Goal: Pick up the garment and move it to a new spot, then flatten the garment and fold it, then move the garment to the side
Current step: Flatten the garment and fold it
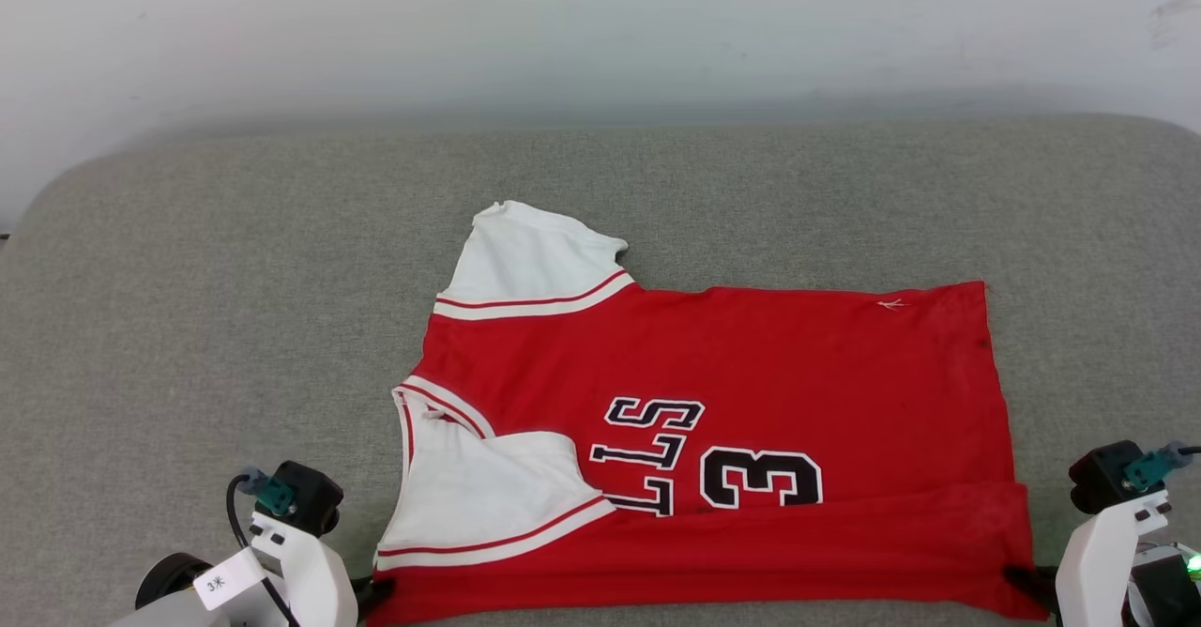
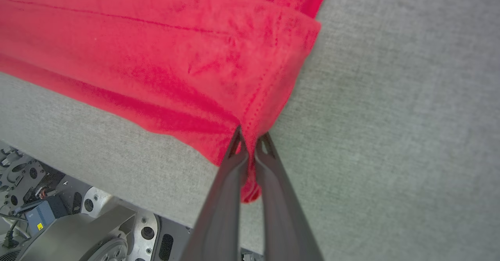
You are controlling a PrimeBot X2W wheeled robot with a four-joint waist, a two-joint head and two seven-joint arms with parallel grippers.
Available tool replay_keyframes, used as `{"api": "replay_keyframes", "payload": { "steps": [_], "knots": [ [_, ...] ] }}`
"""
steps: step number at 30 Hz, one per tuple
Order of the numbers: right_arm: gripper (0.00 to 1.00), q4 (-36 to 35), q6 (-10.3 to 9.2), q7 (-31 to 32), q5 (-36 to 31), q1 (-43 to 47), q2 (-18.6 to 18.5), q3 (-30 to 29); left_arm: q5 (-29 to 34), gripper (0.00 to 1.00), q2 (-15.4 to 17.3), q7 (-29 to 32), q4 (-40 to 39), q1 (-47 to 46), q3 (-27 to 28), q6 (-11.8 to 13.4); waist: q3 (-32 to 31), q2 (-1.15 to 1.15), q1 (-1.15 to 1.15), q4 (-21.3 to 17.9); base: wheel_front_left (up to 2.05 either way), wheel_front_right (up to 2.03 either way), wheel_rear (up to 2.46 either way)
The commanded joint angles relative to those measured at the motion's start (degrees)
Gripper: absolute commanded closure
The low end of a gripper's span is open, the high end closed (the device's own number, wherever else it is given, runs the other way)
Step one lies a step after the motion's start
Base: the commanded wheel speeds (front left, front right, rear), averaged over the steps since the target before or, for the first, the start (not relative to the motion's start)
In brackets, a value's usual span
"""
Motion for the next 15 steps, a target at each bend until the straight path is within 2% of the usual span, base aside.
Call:
{"api": "replay_keyframes", "payload": {
  "steps": [1,2,3,4,10,15],
  "knots": [
    [1.0,0.47,-0.09,-0.44,-0.41,0.83,0.37,-0.48,0.03,1.0,0.04,-0.06,0.81,0.1,-0.17,-0.24,0.04,0.0,0.0,0.11,0.0,0.0,0.0],
    [0.78,0.68,-0.09,-1.03,-0.45,0.87,0.73,-0.79,0.13,1.0,-0.18,-0.35,1.28,-0.04,-0.03,-0.18,-0.11,0.0,0.0,0.13,0.0,0.0,0.0],
    [0.0,0.93,-0.09,-1.64,-0.57,0.94,0.99,-1.16,0.06,0.69,-0.34,-0.77,1.61,-0.11,0.27,0.05,-0.41,0.0,0.0,0.14,0.0,0.0,0.0],
    [0.0,0.93,-0.09,-2.31,-0.69,0.96,1.16,-1.43,0.51,0.0,-0.27,-1.37,1.86,-0.31,0.44,0.24,-0.77,0.0,0.0,0.13,0.0,0.0,0.0],
    [0.0,-1.33,-0.07,-9.22,-3.65,0.95,0.95,-4.07,2.49,0.0,0.96,-3.92,1.49,-1.85,1.32,0.39,-3.22,0.0,0.0,-0.1,0.0,0.0,0.0],
    [0.0,-4.56,-0.07,-17.33,-8.12,0.89,3.7,-9.28,5.38,0.0,2.34,-7.15,0.48,-4.99,3.22,1.84,-4.11,0.0,0.0,-0.67,0.0,0.0,0.0]
  ]
}}
